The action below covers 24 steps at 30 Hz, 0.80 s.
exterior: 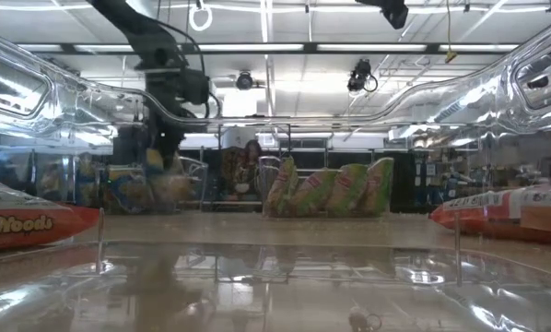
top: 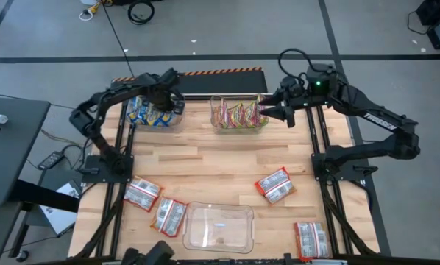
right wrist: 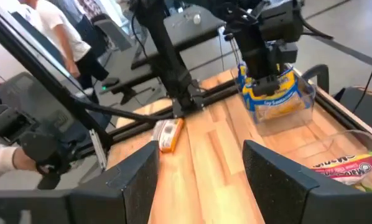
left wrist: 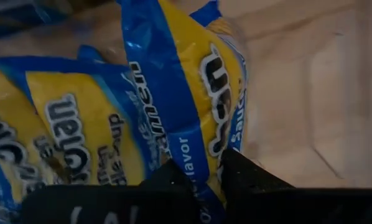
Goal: Sort Maruchan noodles
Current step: Put the blue noodle pack into the top left transparent bin, then put the orange noodle pack into the bottom transparent bin
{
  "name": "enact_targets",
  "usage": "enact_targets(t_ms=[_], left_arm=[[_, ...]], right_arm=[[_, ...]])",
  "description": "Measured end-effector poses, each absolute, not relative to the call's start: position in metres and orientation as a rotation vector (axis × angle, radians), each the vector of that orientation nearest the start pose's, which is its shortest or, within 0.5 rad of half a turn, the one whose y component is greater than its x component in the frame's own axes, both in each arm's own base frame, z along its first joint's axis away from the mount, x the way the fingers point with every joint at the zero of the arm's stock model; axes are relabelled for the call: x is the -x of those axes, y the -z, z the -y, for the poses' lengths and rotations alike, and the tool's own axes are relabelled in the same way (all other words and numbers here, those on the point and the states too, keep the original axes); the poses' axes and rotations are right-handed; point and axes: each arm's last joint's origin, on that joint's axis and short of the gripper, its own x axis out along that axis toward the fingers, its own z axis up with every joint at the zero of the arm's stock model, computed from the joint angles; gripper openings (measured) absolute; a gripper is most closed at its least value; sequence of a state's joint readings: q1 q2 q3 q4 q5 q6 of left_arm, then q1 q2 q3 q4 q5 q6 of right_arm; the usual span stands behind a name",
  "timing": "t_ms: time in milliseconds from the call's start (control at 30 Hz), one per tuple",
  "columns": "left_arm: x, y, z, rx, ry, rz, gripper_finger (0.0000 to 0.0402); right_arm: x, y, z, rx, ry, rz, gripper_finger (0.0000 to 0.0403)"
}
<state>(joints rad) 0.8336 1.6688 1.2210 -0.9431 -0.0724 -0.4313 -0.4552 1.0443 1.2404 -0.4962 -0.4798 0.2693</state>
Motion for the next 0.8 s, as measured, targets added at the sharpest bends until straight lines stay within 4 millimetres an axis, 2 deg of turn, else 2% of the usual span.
enact_targets(t_ms=[133,233,367,467,600,800], left_arm=[[-0.212,-0.208,-0.231,0.834,-1.068,-1.227,0.0073],[-0.212,-0.208,-0.232,0.815,-1.064,-1.238,0.0102],[-0.207,-0.214,-0.229,0.786,-1.041,-1.304,0.0149],[-0.202,-0.228,-0.223,0.731,-1.038,-1.359,0.0182],[-0.195,-0.254,-0.206,0.682,-1.027,-1.318,0.0213],[-0.194,-0.3,-0.157,0.584,-0.943,-1.158,0.0223]], right_arm=[[-0.196,-0.404,0.076,-0.383,-0.022,-0.319,0.0236],[-0.2,-0.395,0.07,-0.325,-0.052,-0.405,0.0235],[-0.208,-0.364,0.052,-0.278,-0.004,-0.712,0.0231],[-0.217,-0.331,0.029,-0.219,0.019,-0.955,0.0227],[-0.229,-0.292,-0.012,-0.16,-0.041,-1.144,0.0227],[-0.231,-0.242,-0.077,-0.08,-0.075,-1.391,0.0222]])
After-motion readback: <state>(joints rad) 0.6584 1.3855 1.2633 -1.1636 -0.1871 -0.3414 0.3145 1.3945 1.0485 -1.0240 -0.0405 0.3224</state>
